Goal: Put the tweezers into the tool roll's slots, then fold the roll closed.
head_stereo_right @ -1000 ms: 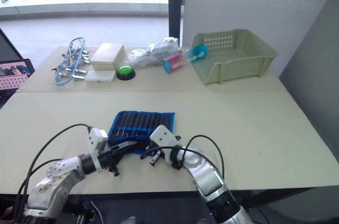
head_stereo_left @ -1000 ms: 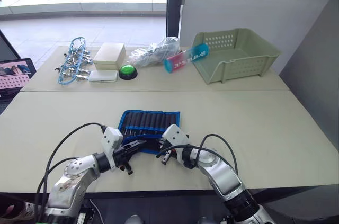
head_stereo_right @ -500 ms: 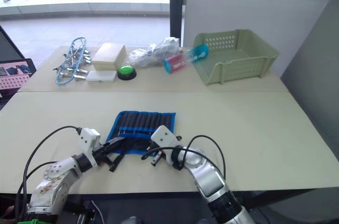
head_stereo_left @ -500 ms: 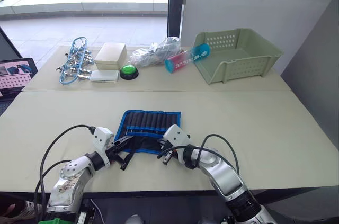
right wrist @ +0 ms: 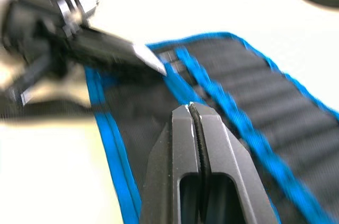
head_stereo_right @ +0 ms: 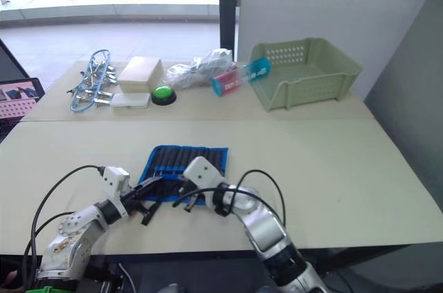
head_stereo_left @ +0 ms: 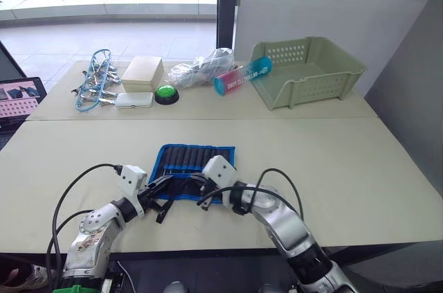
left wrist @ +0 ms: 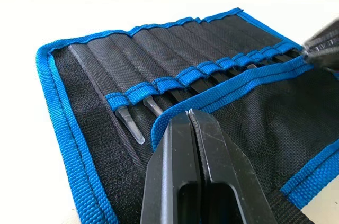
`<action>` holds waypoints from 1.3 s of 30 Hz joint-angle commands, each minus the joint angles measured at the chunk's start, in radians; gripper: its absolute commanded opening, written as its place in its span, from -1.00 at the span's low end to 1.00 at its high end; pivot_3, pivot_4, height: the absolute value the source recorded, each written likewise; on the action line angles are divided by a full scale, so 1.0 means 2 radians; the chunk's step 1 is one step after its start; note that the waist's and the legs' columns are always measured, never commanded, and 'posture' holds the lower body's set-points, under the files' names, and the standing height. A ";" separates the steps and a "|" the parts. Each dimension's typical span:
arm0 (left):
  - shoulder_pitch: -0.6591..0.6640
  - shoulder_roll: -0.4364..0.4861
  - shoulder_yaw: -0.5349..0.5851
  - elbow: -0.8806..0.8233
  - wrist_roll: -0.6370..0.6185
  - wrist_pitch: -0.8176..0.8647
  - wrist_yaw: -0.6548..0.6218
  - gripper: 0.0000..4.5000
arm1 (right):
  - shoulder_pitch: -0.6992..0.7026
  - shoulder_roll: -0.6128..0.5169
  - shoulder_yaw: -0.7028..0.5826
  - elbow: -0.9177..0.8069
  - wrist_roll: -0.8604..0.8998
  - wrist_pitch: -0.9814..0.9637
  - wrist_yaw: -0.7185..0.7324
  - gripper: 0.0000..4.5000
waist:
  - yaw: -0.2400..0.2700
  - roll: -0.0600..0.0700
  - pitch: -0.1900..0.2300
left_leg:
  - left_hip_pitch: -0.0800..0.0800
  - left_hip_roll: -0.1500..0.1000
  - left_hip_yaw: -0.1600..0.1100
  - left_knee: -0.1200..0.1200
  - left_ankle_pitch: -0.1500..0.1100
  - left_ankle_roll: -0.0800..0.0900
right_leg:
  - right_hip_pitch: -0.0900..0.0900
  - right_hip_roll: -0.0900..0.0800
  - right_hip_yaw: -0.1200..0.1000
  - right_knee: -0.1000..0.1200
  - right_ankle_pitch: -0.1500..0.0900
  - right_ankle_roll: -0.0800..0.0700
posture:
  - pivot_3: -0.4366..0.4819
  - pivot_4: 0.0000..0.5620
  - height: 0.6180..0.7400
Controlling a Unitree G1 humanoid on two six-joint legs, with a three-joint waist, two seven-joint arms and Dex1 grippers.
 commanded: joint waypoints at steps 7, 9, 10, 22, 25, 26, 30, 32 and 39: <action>0.002 0.004 -0.013 -0.023 -0.012 0.067 0.013 -0.99 | -0.012 0.024 0.024 0.098 -0.038 -0.031 -0.026 -1.00 | 0.001 0.000 0.000 | -0.001 0.000 0.000 -0.001 0.000 0.000 | 0.000 0.000 0.000 -0.001 0.000 0.000 | -0.05 -0.47 0.71; 0.002 0.008 -0.015 -0.028 -0.008 0.074 0.013 -0.99 | -0.004 0.017 0.013 0.104 -0.040 -0.022 -0.033 -1.00 | 0.001 0.000 0.000 | 0.000 0.000 0.000 -0.001 0.000 0.000 | 0.000 0.000 0.000 -0.001 0.000 0.000 | -0.05 -0.47 0.71; 0.002 0.009 -0.016 -0.029 -0.007 0.076 0.012 -0.99 | 0.000 0.013 0.007 0.102 -0.038 -0.018 -0.033 -1.00 | 0.001 0.000 0.000 | 0.000 0.000 0.000 0.000 0.000 0.000 | 0.000 0.000 0.000 -0.001 0.000 0.000 | -0.05 -0.47 0.71; 0.006 0.015 -0.015 -0.013 -0.005 0.066 -0.002 -0.99 | 0.094 -0.092 -0.071 -0.039 0.012 0.061 -0.002 -1.00 | 0.009 0.001 -0.001 | 0.000 0.000 0.000 0.000 0.000 0.000 | 0.001 0.000 0.000 -0.002 0.000 0.000 | -0.05 -0.47 0.71; 0.002 0.015 -0.017 0.000 -0.002 0.057 -0.006 -0.99 | 0.103 -0.104 -0.085 -0.064 0.024 0.087 -0.002 -1.00 | 0.010 0.002 -0.001 | 0.001 0.000 0.000 -0.001 0.000 0.000 | 0.001 0.000 0.000 -0.002 0.000 0.000 | -0.05 -0.47 0.71; 0.001 0.014 -0.017 0.002 -0.001 0.055 -0.007 -0.99 | 0.103 -0.106 -0.085 -0.067 0.025 0.091 -0.002 -1.00 | 0.010 0.002 -0.001 | 0.001 0.000 0.000 -0.001 0.000 0.000 | 0.001 0.000 0.000 -0.002 0.000 0.000 | -0.05 -0.47 0.71; -0.003 0.014 -0.021 0.015 0.001 0.045 -0.011 -0.99 | 0.103 -0.108 -0.088 -0.077 0.032 0.103 -0.006 -1.00 | 0.011 0.002 -0.001 | 0.001 0.000 0.000 -0.001 0.000 0.000 | 0.002 0.000 0.000 -0.004 0.000 0.000 | -0.05 -0.47 0.71; -0.006 0.014 -0.020 0.024 0.001 0.034 -0.017 -0.99 | 0.100 -0.100 -0.093 -0.081 0.040 0.103 -0.010 -1.00 | 0.012 0.002 -0.001 | 0.001 0.000 0.000 -0.001 0.000 0.000 | 0.002 0.000 0.000 -0.004 0.000 0.000 | -0.05 -0.47 0.71; 0.008 0.035 0.038 -0.036 -0.085 0.042 -0.071 -0.99 | 0.103 -0.092 -0.141 -0.173 0.113 0.101 0.011 -1.00 | 0.009 0.001 -0.001 | -0.001 0.000 0.000 -0.001 0.000 0.000 | 0.000 0.000 0.000 -0.004 0.000 0.000 | -0.05 -0.47 0.71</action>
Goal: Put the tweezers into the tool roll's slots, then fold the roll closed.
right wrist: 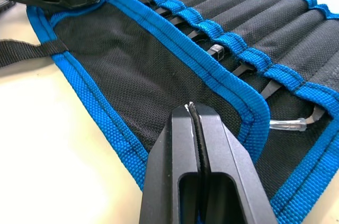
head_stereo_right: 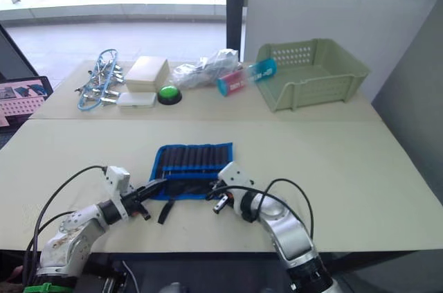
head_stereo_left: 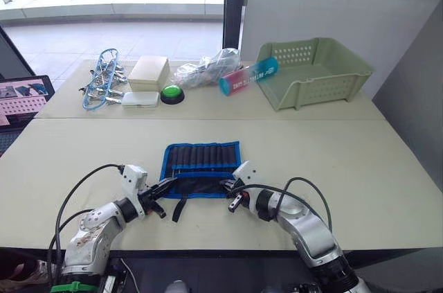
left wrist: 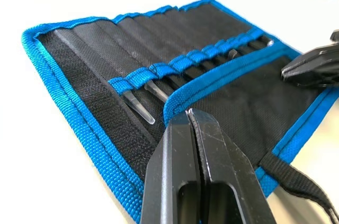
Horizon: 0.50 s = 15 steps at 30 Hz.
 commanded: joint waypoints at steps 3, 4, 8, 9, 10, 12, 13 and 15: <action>0.037 0.064 0.064 -0.082 -0.054 0.020 -0.040 -0.99 | -0.014 -0.011 -0.077 -0.098 0.077 0.064 0.003 -1.00 | -0.005 -0.001 0.001 | 0.000 0.000 0.000 -0.001 0.000 0.000 | 0.000 0.000 0.000 0.000 0.000 0.000 | -0.05 -0.47 0.71; 0.046 0.076 0.076 -0.090 -0.062 0.021 -0.048 -0.99 | -0.017 -0.015 -0.088 -0.102 0.086 0.081 0.002 -1.00 | -0.006 -0.001 0.001 | 0.000 0.000 0.000 -0.002 0.000 0.000 | 0.000 0.000 0.000 0.000 0.000 0.000 | -0.05 -0.47 0.71; 0.081 0.121 0.114 -0.106 -0.089 0.033 -0.087 -1.00 | -0.038 -0.055 -0.105 -0.101 0.118 0.172 0.015 -0.46 | -0.006 -0.001 0.001 | 0.000 0.000 0.000 -0.002 0.000 0.000 | 0.000 0.000 0.000 -0.001 0.000 0.000 | -0.05 -0.47 0.71; 0.086 0.130 0.121 -0.106 -0.094 0.037 -0.098 -0.88 | -0.048 -0.059 -0.110 -0.089 0.121 0.187 0.011 -0.31 | -0.006 0.000 0.001 | 0.000 0.000 0.000 -0.002 0.000 0.000 | 0.000 0.000 0.000 -0.001 0.000 0.000 | -0.05 -0.47 0.71; 0.092 0.139 0.125 -0.103 -0.098 0.038 -0.110 -0.75 | -0.060 -0.057 -0.120 -0.071 0.127 0.206 0.003 -0.15 | -0.006 0.000 0.001 | 0.000 0.000 0.000 -0.002 0.000 0.000 | 0.000 0.000 0.000 -0.001 0.000 0.000 | -0.05 -0.47 0.71; 0.101 0.151 0.125 -0.087 -0.085 0.015 -0.137 -0.46 | -0.084 -0.053 -0.131 -0.033 0.138 0.237 -0.003 0.16 | -0.006 0.000 0.001 | 0.000 0.000 0.000 -0.002 0.000 0.000 | 0.000 0.000 0.000 -0.001 0.000 0.000 | -0.05 -0.47 0.71; 0.102 0.153 0.124 -0.080 -0.076 0.000 -0.145 -0.33 | -0.097 -0.050 -0.132 -0.015 0.142 0.242 -0.002 0.16 | -0.008 0.000 0.001 | 0.000 0.000 0.000 -0.002 0.000 0.000 | 0.000 0.000 0.000 -0.001 0.000 0.000 | -0.05 -0.47 0.71; 0.098 0.154 0.120 -0.070 -0.065 -0.025 -0.160 -0.03 | -0.126 -0.031 -0.146 0.031 0.153 0.260 -0.011 0.16 | -0.009 0.000 0.001 | 0.000 0.000 0.000 -0.002 0.000 0.000 | -0.001 0.000 0.000 0.000 0.000 0.000 | -0.05 -0.47 0.71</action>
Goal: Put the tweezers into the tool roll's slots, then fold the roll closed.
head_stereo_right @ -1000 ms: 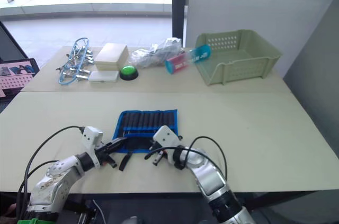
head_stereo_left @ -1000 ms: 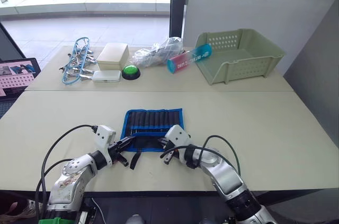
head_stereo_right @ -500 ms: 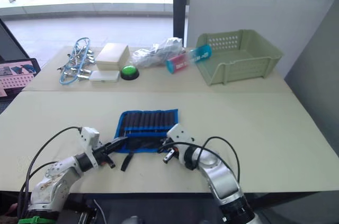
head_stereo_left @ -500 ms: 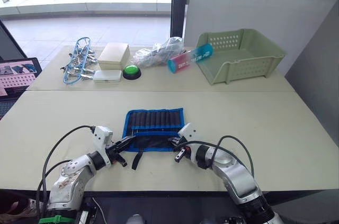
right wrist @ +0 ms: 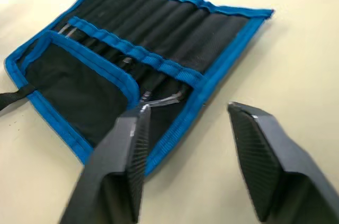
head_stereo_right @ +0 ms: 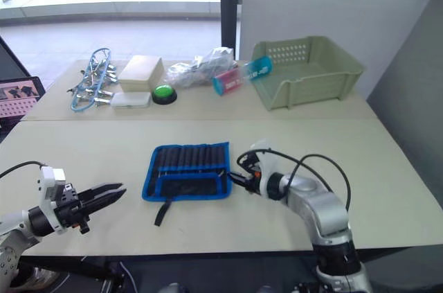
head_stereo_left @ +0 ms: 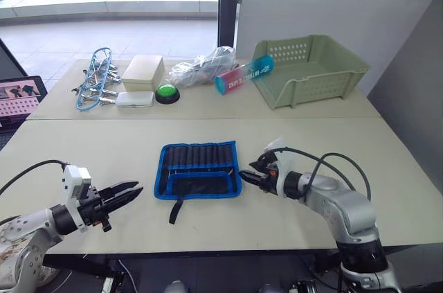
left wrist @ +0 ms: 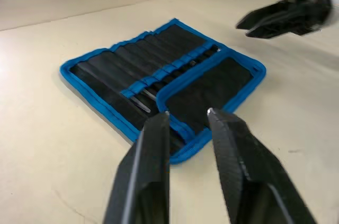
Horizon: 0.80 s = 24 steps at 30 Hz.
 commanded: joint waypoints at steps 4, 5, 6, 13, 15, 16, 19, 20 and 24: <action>-0.013 0.004 0.005 0.031 0.014 -0.070 -0.055 0.55 | -0.071 0.037 -0.038 0.109 0.033 0.043 -0.013 0.16 | -0.001 0.000 0.000 | 0.000 0.000 0.000 0.000 0.000 0.000 | 0.000 0.000 0.000 0.000 0.000 0.000 | -0.05 -0.47 0.71; -0.014 0.008 0.007 0.037 0.012 -0.071 -0.063 0.55 | -0.078 0.041 -0.042 0.121 0.037 0.046 -0.015 0.16 | -0.001 0.000 0.000 | 0.000 0.000 0.000 0.000 0.000 0.000 | 0.000 0.000 0.000 0.000 0.000 0.000 | -0.05 -0.47 0.71; -0.016 0.011 0.008 0.042 0.013 -0.073 -0.068 0.55 | -0.083 0.043 -0.044 0.131 0.041 0.048 -0.014 0.16 | -0.001 0.000 0.000 | -0.001 0.000 0.000 0.000 0.000 0.000 | 0.000 0.000 0.000 0.000 0.000 0.000 | -0.05 -0.47 0.71; -0.031 0.028 0.012 0.056 0.017 -0.067 -0.067 0.55 | -0.110 0.074 -0.069 0.188 0.066 0.064 -0.020 0.16 | -0.004 0.000 0.000 | 0.000 0.000 0.000 0.000 0.000 0.000 | 0.000 0.000 0.000 0.001 0.000 0.000 | -0.05 -0.47 0.71; -0.029 0.028 0.010 0.054 0.017 -0.065 -0.066 0.55 | -0.113 0.082 -0.080 0.191 0.073 0.070 -0.023 0.16 | -0.004 0.000 0.000 | 0.000 0.000 0.000 0.000 0.000 0.000 | 0.000 0.000 0.000 0.001 0.000 0.000 | -0.05 -0.47 0.71; -0.028 0.028 0.010 0.052 0.017 -0.063 -0.065 0.55 | -0.114 0.085 -0.085 0.192 0.076 0.072 -0.026 0.16 | -0.004 0.000 0.000 | 0.000 0.000 0.000 0.000 0.000 0.000 | 0.000 0.000 0.000 0.001 0.000 0.000 | -0.05 -0.47 0.71; -0.026 0.028 0.008 0.050 0.016 -0.059 -0.062 0.55 | -0.114 0.087 -0.090 0.193 0.079 0.074 -0.031 0.16 | -0.003 0.000 0.000 | 0.000 0.000 0.000 0.000 0.000 0.000 | 0.000 0.000 0.000 0.000 0.000 0.000 | -0.05 -0.47 0.71; -0.026 0.028 0.007 0.049 0.016 -0.058 -0.062 0.57 | -0.114 0.087 -0.093 0.194 0.080 0.074 -0.034 -0.08 | -0.003 0.000 0.000 | 0.000 0.000 0.000 0.000 0.000 0.000 | 0.000 0.000 0.000 0.000 0.000 0.000 | -0.05 -0.47 0.71; -0.028 0.026 0.005 0.048 0.017 -0.055 -0.058 0.57 | -0.115 0.090 -0.108 0.198 0.088 0.075 -0.042 -0.66 | -0.003 0.000 0.000 | 0.000 0.000 0.000 0.000 0.000 0.000 | 0.000 0.000 0.000 0.000 0.000 0.000 | -0.05 -0.47 0.71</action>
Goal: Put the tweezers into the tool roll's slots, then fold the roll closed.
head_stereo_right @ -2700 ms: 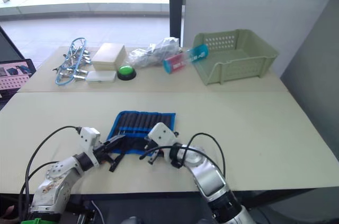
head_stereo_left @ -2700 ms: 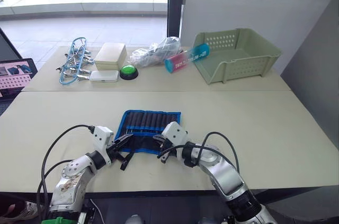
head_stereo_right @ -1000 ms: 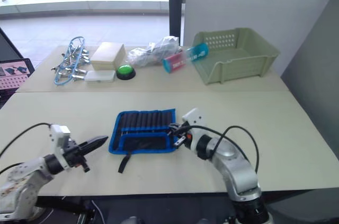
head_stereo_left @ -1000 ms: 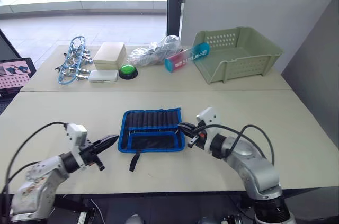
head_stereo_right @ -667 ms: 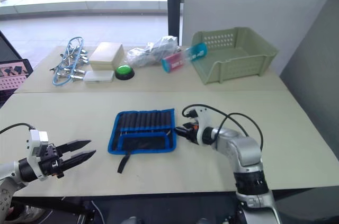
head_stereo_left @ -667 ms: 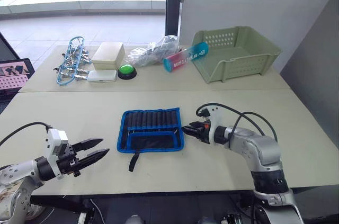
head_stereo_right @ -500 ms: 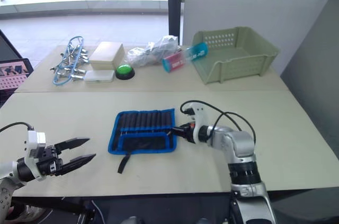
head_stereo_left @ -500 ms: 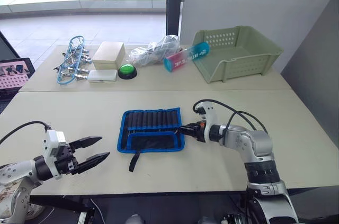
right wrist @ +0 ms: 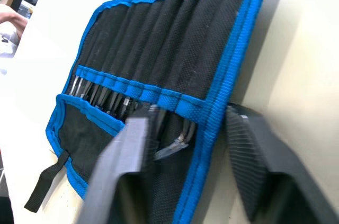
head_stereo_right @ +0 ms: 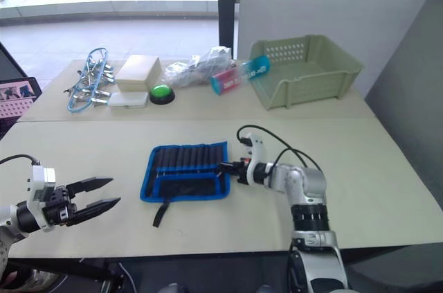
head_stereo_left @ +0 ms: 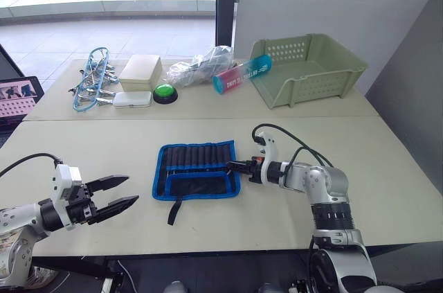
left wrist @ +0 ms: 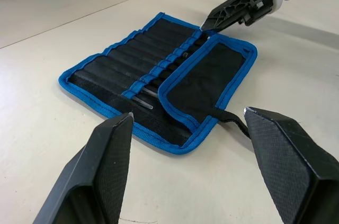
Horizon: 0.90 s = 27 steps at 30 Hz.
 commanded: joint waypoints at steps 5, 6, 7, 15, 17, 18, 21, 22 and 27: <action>-0.004 -0.001 -0.005 -0.012 -0.004 0.006 0.003 0.57 | -0.005 -0.003 -0.022 -0.019 0.025 0.002 -0.009 -0.98 | 0.001 0.000 0.000 | 0.000 0.000 0.000 0.000 0.000 0.000 | 0.000 0.000 0.000 0.000 0.000 0.000 | -0.05 -0.47 0.71; -0.005 -0.001 -0.006 -0.011 -0.005 0.006 0.002 0.57 | -0.005 -0.002 -0.024 -0.021 0.028 0.003 -0.011 -0.98 | 0.001 0.000 0.000 | 0.000 0.000 0.000 0.000 0.000 0.000 | 0.000 0.000 0.000 0.000 0.000 0.000 | -0.05 -0.47 0.71; -0.005 -0.001 -0.007 -0.009 -0.005 0.006 0.001 0.57 | -0.005 -0.002 -0.025 -0.026 0.030 0.007 -0.013 -0.98 | 0.001 0.000 0.000 | 0.000 0.000 0.000 0.000 0.000 0.000 | 0.000 0.000 0.000 0.000 0.000 0.000 | -0.05 -0.47 0.71; -0.007 -0.002 -0.016 0.005 0.001 -0.001 -0.017 0.57 | -0.004 -0.034 -0.045 -0.098 0.053 0.063 -0.039 -0.98 | 0.002 0.000 0.000 | 0.000 0.000 0.000 0.000 0.000 0.000 | 0.000 0.000 0.000 0.000 0.000 0.000 | -0.05 -0.47 0.71; -0.005 -0.001 -0.022 0.001 -0.002 0.012 -0.019 0.57 | -0.005 -0.039 -0.051 -0.127 0.063 0.091 -0.049 -0.98 | 0.002 0.000 0.000 | 0.000 0.000 0.000 0.000 0.000 0.000 | 0.000 0.000 0.000 0.000 0.000 0.000 | -0.05 -0.47 0.71; -0.005 -0.001 -0.025 -0.002 -0.004 0.018 -0.018 0.57 | -0.006 -0.041 -0.053 -0.140 0.067 0.104 -0.053 -0.98 | 0.001 0.000 0.000 | 0.000 0.000 0.000 0.000 0.000 0.000 | 0.000 0.000 0.000 0.000 0.000 0.000 | -0.05 -0.47 0.71; -0.006 -0.003 -0.035 -0.009 0.005 0.012 -0.015 0.57 | -0.009 -0.038 -0.058 -0.175 0.072 0.139 -0.070 -0.98 | 0.001 0.000 0.000 | 0.000 0.000 0.000 0.000 0.000 0.000 | 0.000 0.000 0.000 0.000 0.000 0.000 | -0.05 -0.47 0.71; -0.008 -0.004 -0.038 -0.010 0.007 0.011 -0.013 0.57 | -0.010 -0.033 -0.059 -0.188 0.071 0.152 -0.080 -0.98 | 0.001 0.000 0.000 | 0.000 0.000 0.000 0.000 0.000 0.000 | 0.000 0.000 0.000 0.000 0.000 0.000 | -0.05 -0.47 0.71; -0.017 -0.004 -0.052 -0.015 0.012 0.017 -0.006 0.57 | -0.024 0.036 -0.072 -0.241 0.049 0.206 -0.147 -0.98 | 0.001 0.000 0.000 | 0.000 0.000 0.000 0.000 0.000 0.000 | 0.000 0.000 0.000 0.000 0.000 0.000 | -0.05 -0.47 0.71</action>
